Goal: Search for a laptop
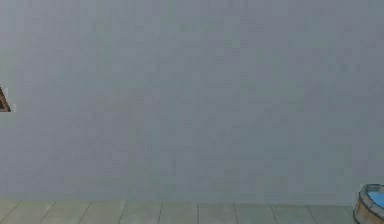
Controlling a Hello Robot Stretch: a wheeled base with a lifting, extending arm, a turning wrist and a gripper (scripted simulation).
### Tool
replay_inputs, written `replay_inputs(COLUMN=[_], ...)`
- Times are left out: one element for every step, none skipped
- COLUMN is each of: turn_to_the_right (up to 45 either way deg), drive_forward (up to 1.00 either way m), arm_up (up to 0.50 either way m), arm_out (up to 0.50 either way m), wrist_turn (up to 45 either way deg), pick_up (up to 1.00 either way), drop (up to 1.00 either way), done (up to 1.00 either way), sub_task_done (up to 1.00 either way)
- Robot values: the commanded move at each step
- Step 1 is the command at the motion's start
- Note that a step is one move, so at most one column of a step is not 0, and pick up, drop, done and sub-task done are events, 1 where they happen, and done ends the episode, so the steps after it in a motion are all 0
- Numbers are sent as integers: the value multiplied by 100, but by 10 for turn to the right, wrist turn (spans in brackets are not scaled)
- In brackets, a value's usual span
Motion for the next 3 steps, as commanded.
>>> replay_inputs(turn_to_the_right=[180,0,-450], drive_forward=[0,45,0], arm_up=[0,0,0], arm_out=[0,0,0], wrist_turn=[0,0,0], pick_up=[0,0,0], drop=[0,0,0], done=[0,0,0], sub_task_done=[0,0,0])
